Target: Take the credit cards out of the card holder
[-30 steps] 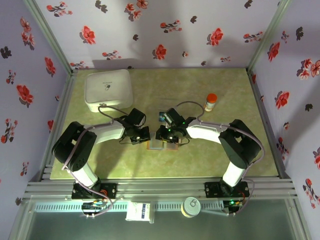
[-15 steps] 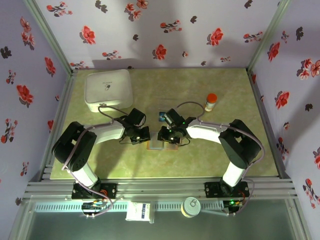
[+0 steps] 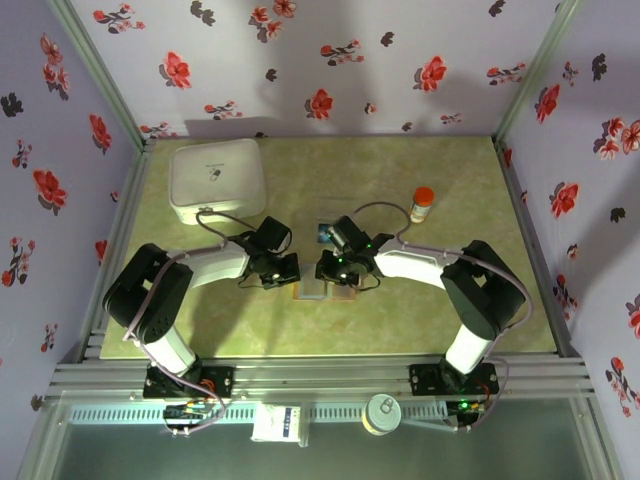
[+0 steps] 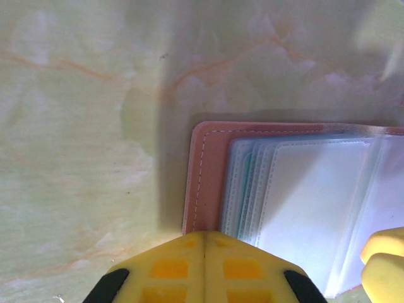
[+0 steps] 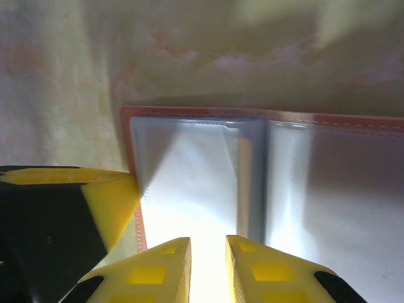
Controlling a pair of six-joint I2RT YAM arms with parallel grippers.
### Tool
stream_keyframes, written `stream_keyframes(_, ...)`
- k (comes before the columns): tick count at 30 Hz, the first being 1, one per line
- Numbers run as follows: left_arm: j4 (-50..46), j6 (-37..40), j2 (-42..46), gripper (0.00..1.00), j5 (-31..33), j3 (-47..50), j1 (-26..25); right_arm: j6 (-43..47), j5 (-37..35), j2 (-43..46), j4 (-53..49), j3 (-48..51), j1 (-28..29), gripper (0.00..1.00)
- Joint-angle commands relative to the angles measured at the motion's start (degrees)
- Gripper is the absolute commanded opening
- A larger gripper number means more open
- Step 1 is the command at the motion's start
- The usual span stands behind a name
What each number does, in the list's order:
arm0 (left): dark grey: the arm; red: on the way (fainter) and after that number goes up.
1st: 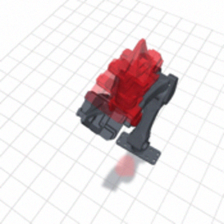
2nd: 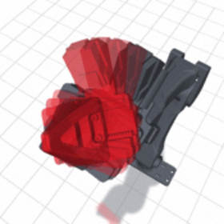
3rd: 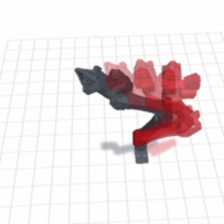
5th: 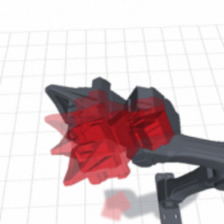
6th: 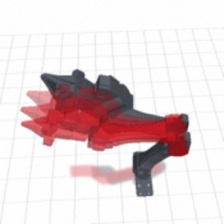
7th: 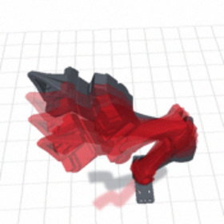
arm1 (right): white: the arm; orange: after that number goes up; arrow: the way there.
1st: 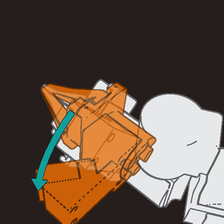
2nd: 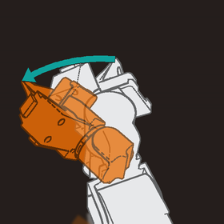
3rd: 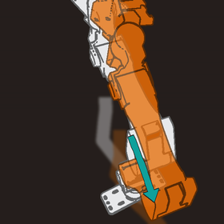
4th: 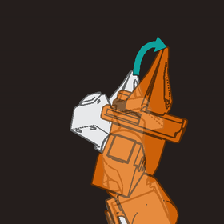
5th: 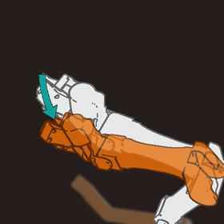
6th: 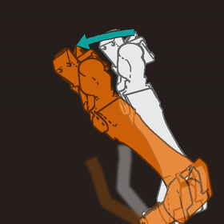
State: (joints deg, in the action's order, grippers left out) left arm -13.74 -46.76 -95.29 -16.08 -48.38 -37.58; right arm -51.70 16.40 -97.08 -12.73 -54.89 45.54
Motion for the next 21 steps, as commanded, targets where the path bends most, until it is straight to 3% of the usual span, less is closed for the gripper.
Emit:
stream_keyframes(1, -1.9, 1.55, 0.14, 0.02, 1.31, 0.83, 0.42, -1.99, 2.27, -0.72, 3.55, 1.01, 0.52, 0.23)
stream_keyframes(8, -1.86, 1.66, 0.28, 0.02, 1.31, 0.94, 0.49, -2.19, 1.57, -2.08, 3.07, 1.69, 0.57, 0.28)
stream_keyframes(21, -2.61, 1.57, 1.03, 0.02, 1.49, 1.09, 0.49, -0.6, -1.76, -0.92, -0.22, 2.78, 0.44, 0.28)
